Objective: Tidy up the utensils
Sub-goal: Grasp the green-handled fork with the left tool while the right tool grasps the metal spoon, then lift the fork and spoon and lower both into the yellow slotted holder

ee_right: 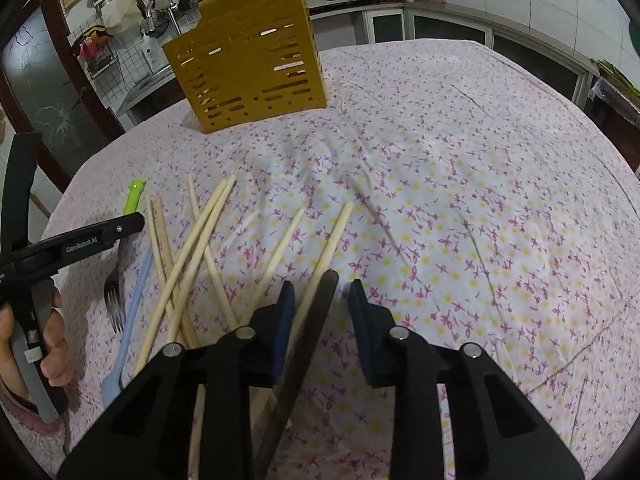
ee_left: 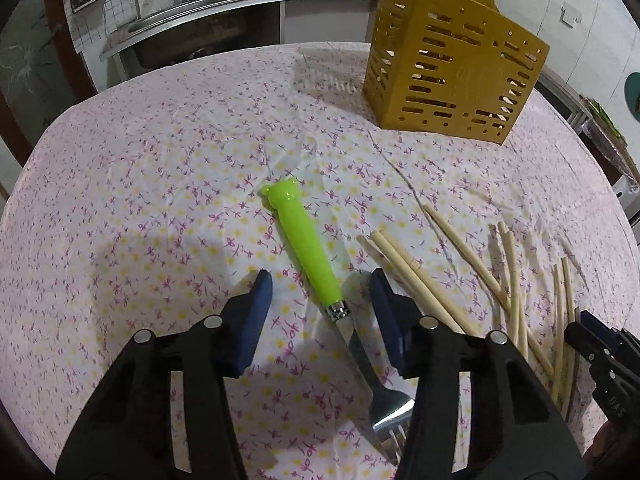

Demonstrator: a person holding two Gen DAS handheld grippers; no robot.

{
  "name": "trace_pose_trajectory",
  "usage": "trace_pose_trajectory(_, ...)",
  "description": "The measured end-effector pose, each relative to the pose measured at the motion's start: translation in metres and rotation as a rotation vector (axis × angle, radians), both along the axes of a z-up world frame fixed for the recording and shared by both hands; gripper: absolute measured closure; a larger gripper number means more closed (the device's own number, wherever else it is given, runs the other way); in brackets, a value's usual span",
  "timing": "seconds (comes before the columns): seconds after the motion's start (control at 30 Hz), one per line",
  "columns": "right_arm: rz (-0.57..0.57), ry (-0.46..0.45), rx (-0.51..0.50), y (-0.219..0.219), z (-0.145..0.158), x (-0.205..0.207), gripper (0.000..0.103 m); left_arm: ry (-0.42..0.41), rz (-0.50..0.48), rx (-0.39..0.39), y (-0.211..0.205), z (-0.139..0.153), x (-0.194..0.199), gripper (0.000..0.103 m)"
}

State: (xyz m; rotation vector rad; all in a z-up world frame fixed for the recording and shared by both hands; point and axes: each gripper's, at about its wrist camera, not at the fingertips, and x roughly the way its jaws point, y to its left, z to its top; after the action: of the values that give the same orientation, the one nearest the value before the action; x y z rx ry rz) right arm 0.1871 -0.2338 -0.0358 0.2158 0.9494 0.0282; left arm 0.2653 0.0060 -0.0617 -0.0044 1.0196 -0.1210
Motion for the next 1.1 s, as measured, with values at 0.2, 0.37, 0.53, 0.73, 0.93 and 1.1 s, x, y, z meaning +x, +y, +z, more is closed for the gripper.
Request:
trace_pose_trajectory(0.2, 0.003, 0.006, 0.022, -0.004, -0.001, 0.011, 0.084, 0.015, -0.001, 0.001, 0.004, 0.000, 0.004, 0.067)
trace_pose_trajectory(0.37, 0.012, 0.026, 0.040, -0.007, -0.003, 0.026, 0.084, 0.025, -0.006, 0.017, 0.002, 0.000, 0.010, 0.068)
trace_pose_trajectory(0.53, 0.040, 0.061, 0.023, -0.004, -0.001, 0.047, 0.084, 0.025, -0.007, 0.021, 0.000, 0.000, 0.015, 0.080)
trace_pose_trajectory(0.73, 0.048, 0.066, -0.002, -0.003, 0.000, 0.061, 0.088, 0.017, -0.002, 0.030, -0.002, -0.001, 0.016, 0.081)
trace_pose_trajectory(0.93, 0.033, 0.046, 0.033, -0.015, 0.000, 0.059, 0.094, 0.020, -0.005, 0.007, -0.001, 0.002, 0.010, 0.090)
trace_pose_trajectory(1.1, 0.005, 0.004, 0.079, -0.032, 0.013, 0.053, 0.094, 0.013, -0.018, -0.019, 0.000, 0.006, 0.003, 0.091)
